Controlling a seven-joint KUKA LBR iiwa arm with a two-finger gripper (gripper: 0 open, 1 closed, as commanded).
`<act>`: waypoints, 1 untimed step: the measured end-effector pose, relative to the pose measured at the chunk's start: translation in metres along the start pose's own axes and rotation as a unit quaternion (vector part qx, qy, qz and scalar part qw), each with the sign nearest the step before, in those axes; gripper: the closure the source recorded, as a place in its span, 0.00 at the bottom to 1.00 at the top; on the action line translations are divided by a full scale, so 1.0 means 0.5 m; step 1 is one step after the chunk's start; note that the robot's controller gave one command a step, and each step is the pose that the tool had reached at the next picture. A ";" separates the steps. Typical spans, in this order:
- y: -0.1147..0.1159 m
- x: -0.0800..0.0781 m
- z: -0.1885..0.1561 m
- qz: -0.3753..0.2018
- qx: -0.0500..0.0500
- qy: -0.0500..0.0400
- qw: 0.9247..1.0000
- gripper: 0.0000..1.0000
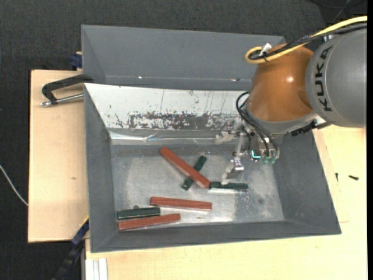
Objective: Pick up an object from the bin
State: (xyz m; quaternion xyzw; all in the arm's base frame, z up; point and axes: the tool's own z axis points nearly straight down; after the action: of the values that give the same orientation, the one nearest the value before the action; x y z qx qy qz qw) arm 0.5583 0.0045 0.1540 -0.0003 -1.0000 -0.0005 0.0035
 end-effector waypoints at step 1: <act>0.000 -0.004 -0.008 0.000 0.000 -0.004 1.000 0.00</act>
Offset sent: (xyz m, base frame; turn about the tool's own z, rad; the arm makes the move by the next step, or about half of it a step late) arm 0.0159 0.0568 -0.0840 -0.0726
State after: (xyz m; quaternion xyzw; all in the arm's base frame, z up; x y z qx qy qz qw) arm 0.5602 0.0045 0.1577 -0.0003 -1.0000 -0.0006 -0.0003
